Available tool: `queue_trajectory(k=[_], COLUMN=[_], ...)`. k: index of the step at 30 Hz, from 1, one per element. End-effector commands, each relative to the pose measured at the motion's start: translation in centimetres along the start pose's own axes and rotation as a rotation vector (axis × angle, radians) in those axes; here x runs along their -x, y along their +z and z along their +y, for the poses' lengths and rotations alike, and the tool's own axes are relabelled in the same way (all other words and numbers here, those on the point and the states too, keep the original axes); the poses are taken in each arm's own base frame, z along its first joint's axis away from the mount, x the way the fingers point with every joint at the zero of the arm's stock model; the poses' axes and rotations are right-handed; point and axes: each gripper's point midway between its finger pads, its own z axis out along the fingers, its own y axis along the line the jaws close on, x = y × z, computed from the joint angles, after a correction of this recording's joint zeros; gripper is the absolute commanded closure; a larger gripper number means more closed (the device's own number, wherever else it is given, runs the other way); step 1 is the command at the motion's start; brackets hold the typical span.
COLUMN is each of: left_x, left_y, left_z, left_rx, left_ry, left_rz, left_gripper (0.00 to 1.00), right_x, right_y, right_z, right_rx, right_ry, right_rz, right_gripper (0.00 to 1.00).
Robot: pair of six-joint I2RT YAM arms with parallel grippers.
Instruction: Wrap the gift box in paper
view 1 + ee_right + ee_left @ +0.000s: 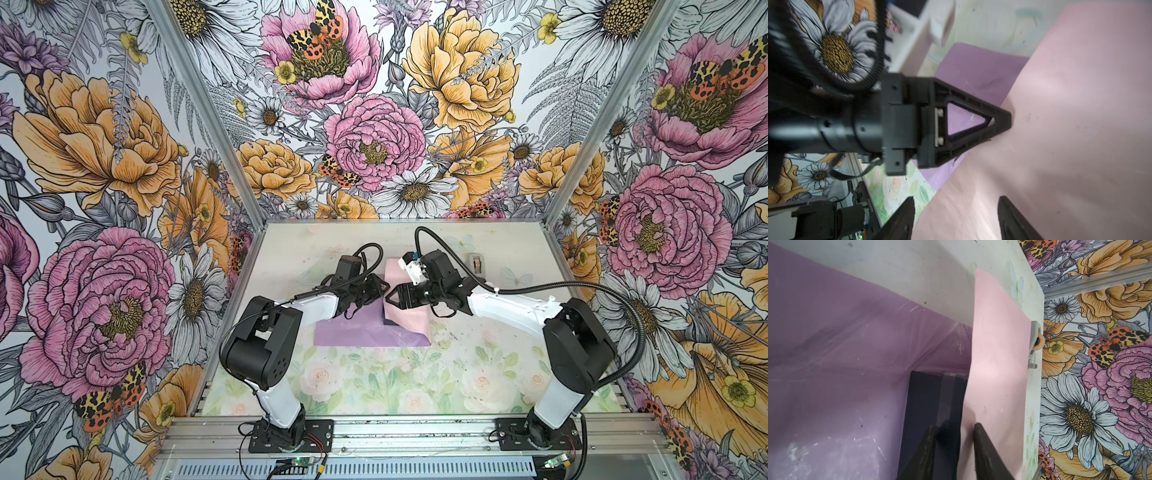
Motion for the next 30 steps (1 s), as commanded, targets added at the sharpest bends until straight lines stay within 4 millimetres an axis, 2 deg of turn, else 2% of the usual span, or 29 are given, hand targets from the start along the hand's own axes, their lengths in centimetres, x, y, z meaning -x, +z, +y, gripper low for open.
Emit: queue_trajectory(k=[1,5,8,15,18,23,26,30], left_x=[-0.9,-0.6,-0.5,-0.6,-0.4,0.0,-0.2,-1.3], left_y=[0.1,-0.4,-0.8,-1.8,-2.4,-3.1,-2.8,-1.8], left_z=[1.8,1.5,1.2,0.5,-0.2,-1.4,-1.4,-0.4], left_rx=[0.061,0.062,0.058,0.033,0.016,-0.052,-0.064,-0.034], left_ry=[0.007,0.018,0.028,0.036,0.036,0.018,0.012,0.016], left_rz=[0.011,0.0,-0.006,-0.016,-0.027,-0.039,-0.032,-0.001], left_gripper=[0.7,0.7,0.7,0.68,0.63,0.45,0.44,0.45], right_x=[2.0,0.8,-0.5,-1.9,-2.6,-4.1,-4.6,-4.9], right_y=[-4.0,-6.0,-5.5,-1.7,-0.5,0.1,0.3,0.5], right_z=[-1.7,-7.2,-9.0,-9.4,-9.6,-10.1,-10.0,-9.8], right_rx=[-0.117,-0.271,-0.342,-0.323,-0.32,-0.353,-0.349,-0.336], right_ry=[0.051,0.223,0.238,0.213,0.194,0.151,0.126,0.096], right_rz=[-0.107,-0.125,-0.067,0.044,0.083,0.14,0.16,0.175], right_gripper=[0.33,0.33,0.33,0.33,0.35,0.36,0.36,0.36])
